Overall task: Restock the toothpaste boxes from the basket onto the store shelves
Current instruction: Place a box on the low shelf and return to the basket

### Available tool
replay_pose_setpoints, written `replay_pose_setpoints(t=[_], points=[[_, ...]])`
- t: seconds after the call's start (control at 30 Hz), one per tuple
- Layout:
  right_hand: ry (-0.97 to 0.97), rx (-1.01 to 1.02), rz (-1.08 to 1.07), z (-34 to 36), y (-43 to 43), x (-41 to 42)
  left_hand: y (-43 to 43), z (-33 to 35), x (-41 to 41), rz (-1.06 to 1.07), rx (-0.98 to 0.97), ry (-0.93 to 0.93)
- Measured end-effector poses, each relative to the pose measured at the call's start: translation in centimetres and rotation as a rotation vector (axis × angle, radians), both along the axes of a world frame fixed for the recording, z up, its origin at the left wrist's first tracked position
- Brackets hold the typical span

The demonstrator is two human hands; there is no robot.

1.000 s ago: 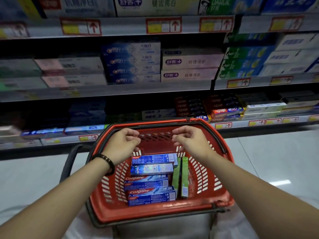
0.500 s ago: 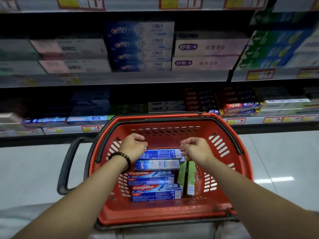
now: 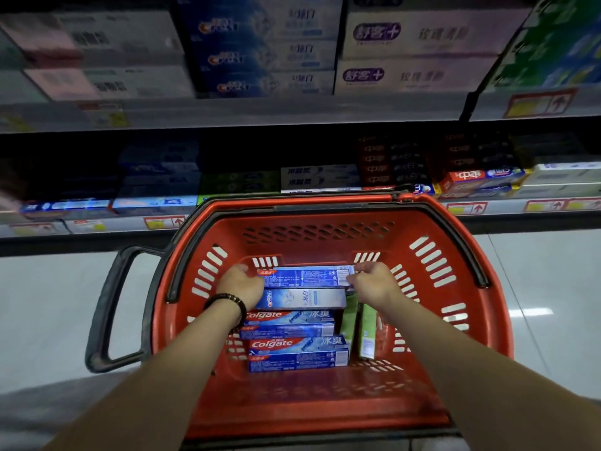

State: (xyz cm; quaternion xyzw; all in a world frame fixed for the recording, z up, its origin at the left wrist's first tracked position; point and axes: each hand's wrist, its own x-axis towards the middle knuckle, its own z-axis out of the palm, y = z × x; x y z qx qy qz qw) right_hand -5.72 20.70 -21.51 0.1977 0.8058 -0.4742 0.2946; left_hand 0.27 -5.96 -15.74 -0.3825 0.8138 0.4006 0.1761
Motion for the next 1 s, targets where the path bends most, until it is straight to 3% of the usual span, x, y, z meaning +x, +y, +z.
replay_pose_setpoints(t=[0.43, 1.0], points=[[-0.140, -0.090, -0.046, 0.0, -1.4, 0.3, 1.3, -1.9, -0.2, -0.044, 0.060, 0.015], [-0.183, -0.127, -0.030, 1.7, -1.9, -0.2, 0.7, -2.4, 0.1, -0.051, 0.142, -0.017]])
